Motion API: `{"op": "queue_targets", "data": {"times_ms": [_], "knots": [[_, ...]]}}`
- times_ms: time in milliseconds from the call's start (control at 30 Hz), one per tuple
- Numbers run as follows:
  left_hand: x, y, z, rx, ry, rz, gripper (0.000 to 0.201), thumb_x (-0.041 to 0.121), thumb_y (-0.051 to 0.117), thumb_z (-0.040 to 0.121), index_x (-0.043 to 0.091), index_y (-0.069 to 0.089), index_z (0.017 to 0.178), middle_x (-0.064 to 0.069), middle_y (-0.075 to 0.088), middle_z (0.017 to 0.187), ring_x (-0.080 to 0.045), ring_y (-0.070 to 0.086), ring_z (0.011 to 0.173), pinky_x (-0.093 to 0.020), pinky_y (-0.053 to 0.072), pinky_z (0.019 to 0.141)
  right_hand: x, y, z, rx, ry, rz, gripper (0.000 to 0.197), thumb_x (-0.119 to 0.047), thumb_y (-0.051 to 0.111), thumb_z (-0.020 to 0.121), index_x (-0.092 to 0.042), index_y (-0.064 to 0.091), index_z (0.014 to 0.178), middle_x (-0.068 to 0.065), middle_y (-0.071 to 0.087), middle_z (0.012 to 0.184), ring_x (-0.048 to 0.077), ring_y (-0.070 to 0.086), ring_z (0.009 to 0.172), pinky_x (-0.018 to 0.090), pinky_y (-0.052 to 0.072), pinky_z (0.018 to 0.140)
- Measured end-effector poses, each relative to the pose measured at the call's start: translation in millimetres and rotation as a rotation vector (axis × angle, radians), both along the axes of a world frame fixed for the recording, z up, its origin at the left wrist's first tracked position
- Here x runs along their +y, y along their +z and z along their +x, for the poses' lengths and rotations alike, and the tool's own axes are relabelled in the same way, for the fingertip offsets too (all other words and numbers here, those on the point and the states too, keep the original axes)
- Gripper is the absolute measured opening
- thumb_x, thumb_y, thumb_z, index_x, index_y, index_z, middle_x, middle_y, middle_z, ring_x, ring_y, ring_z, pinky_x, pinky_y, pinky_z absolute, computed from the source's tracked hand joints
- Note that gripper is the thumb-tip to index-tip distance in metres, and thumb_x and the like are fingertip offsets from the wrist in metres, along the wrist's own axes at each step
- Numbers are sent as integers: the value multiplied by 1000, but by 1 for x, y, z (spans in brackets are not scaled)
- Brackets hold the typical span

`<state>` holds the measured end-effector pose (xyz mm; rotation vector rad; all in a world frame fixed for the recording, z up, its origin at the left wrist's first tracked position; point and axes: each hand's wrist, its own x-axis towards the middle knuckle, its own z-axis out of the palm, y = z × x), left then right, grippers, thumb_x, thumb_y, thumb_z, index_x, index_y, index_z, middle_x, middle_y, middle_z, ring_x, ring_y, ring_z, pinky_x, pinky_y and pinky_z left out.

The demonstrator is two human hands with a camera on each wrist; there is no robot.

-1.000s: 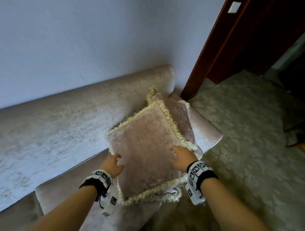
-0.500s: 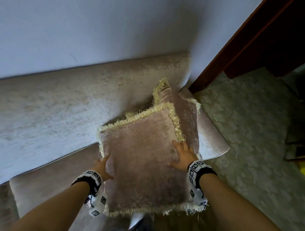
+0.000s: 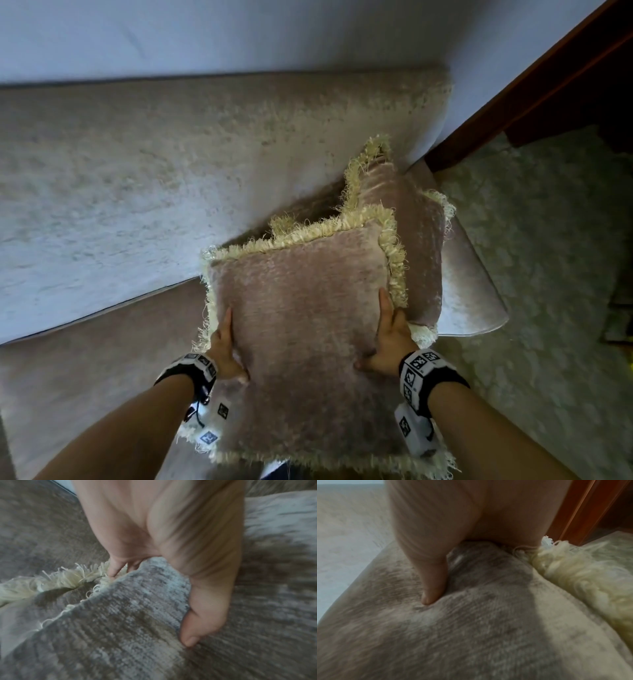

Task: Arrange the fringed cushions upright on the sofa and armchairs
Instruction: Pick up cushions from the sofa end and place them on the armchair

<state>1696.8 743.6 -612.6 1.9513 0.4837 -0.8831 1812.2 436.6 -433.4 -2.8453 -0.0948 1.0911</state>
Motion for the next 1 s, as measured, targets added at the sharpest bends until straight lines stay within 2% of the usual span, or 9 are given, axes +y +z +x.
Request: {"op": "queue_targets", "data": {"times_ms": [167,300,367,500,600,800,867,933,1000], "knots": [[0,-10,-4,48,62,-29,170,37,94,30,52,-44,128,-25,27,141,-44,45,126,-52,45,99,-5,-7,-7,-64,-19,46,149,-28,86,64,-49,-46,129,14,9,145,33,51,111,32,49,82],[-4,-65,-24,-17,196,-240,170,35,98,18,69,-31,124,-13,33,144,-35,46,127,-60,40,104,-10,2,-17,-103,-46,81,144,-22,84,65,-50,-39,134,8,8,145,36,50,116,35,49,89],[-6,-39,-31,-55,240,-274,166,32,95,21,66,-28,126,-6,33,141,-32,45,128,-56,40,104,-13,9,-21,-121,-59,125,135,-13,79,68,-49,-30,139,7,10,148,35,47,123,36,48,94],[-2,51,-41,-46,250,-237,168,24,94,30,28,-28,143,-16,31,147,-32,41,130,-49,38,107,-9,20,-25,-90,-14,202,119,-7,74,70,-46,-11,143,5,19,153,29,34,137,40,37,110],[14,80,-58,-16,234,-169,159,11,95,50,27,-32,143,-19,33,149,-33,41,133,-47,38,108,4,27,-27,-61,25,290,114,-16,79,70,-47,-4,142,4,31,149,25,39,134,44,39,109],[60,141,-105,-169,343,-7,155,12,94,51,31,-28,144,-16,24,153,-33,37,135,-45,41,106,54,49,-27,-70,105,423,114,-19,80,71,-31,-1,150,5,30,151,23,40,132,36,37,109],[68,160,-127,-235,431,41,152,10,93,54,33,-27,143,-13,26,151,-28,39,130,-36,47,97,72,57,-28,-83,190,430,113,-15,77,74,-27,-5,151,9,24,154,28,35,137,39,34,112],[73,179,-155,-295,520,87,147,5,91,58,26,-25,146,-5,28,145,-22,40,126,-25,45,89,93,64,-32,-84,262,416,110,-10,73,78,-23,-8,152,11,21,155,33,41,132,39,39,106],[76,194,-188,-355,618,120,148,2,91,57,29,-24,146,-2,26,143,-24,39,131,-29,46,93,116,71,-40,-100,333,465,111,-6,72,79,-28,-11,150,13,24,153,34,52,121,40,48,96]]}}
